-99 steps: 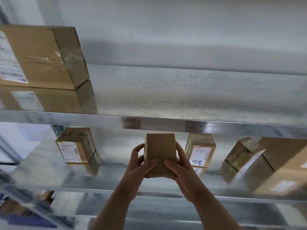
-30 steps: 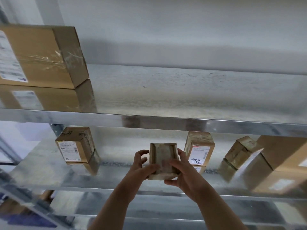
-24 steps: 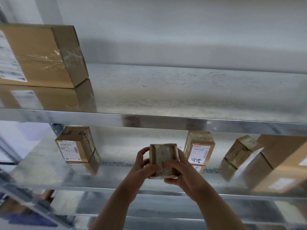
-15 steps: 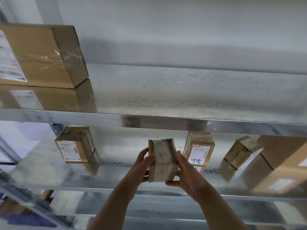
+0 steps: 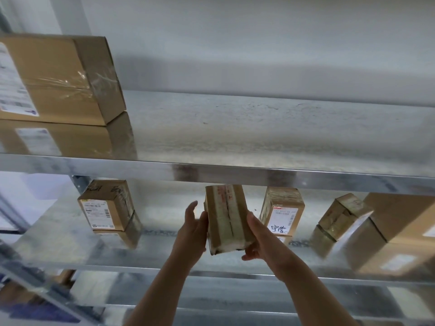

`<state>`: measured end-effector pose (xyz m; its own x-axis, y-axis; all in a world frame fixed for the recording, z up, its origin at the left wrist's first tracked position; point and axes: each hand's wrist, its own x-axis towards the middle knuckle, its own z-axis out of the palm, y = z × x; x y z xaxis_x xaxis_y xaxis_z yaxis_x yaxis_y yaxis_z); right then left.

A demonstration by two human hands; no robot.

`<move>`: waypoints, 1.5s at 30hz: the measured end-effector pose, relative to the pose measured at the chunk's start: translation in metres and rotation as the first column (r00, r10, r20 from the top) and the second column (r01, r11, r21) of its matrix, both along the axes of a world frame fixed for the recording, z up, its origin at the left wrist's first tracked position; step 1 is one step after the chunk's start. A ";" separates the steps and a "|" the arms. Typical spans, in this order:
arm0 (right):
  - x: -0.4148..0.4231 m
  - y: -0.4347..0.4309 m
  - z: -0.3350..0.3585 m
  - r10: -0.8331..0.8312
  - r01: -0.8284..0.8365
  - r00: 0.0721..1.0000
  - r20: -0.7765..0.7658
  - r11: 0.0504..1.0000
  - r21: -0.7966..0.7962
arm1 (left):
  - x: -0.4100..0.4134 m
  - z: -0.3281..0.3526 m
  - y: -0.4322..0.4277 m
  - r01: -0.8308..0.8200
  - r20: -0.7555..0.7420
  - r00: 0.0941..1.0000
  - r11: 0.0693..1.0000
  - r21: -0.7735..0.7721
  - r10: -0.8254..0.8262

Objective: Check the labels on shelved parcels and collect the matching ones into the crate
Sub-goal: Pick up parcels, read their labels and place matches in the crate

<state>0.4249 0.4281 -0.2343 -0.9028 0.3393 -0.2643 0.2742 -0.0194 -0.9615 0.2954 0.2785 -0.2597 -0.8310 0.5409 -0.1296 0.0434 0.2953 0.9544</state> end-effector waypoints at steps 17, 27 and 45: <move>-0.003 0.005 0.001 -0.010 0.010 0.999 -0.036 1.000 0.007 | 0.010 0.016 0.000 0.234 0.115 0.956 0.937 0.258 -0.270; -0.005 0.006 -0.009 -0.061 0.051 0.992 -0.107 0.994 -0.092 | 0.012 0.004 0.006 0.215 0.146 0.952 0.928 0.305 -0.269; -0.008 0.006 -0.004 -0.163 0.084 0.892 -0.422 0.976 -0.199 | 0.003 0.005 -0.007 0.125 0.298 0.917 0.899 0.420 -0.266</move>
